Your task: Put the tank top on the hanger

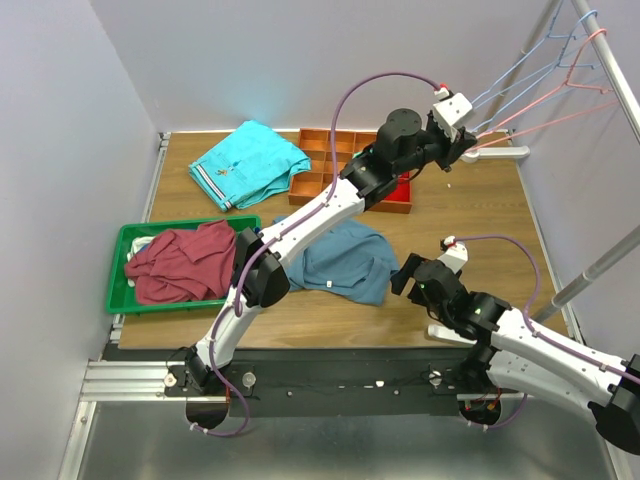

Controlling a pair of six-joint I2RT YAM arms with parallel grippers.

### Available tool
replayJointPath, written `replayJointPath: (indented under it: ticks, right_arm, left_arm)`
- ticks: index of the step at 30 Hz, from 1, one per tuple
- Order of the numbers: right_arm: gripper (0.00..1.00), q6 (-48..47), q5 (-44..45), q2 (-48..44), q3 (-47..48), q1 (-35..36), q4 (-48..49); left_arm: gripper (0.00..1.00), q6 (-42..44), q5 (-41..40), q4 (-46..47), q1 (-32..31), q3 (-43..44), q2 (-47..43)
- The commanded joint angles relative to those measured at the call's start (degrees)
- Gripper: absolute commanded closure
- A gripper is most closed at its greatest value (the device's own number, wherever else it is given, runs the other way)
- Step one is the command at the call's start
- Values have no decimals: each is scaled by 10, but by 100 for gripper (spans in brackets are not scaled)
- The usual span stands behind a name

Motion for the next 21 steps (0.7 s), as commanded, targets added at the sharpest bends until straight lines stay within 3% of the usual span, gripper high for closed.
replayJointPath:
  ticks: [1,4,8,14,21]
  right_arm:
    - [7,0,27,-7,6,4,-15]
    - [7,0,27,-7,7,3,-17]
    - [7,-1,30,-7,9,4,-16]
    - [7,-2,30,-6,10,3,-17]
    - [7,-2,30,-3,9,4,-16]
  left_arm:
    - [89,9,-15,22,-8,19,11]
    - [100,11,-20,20,-9,21,11]
    - [100,14,-19,11,-10,25,13]
    - [84,34,-26,-11,-13,28,18]
    - [76,36,-31,-19,-16,23,25]
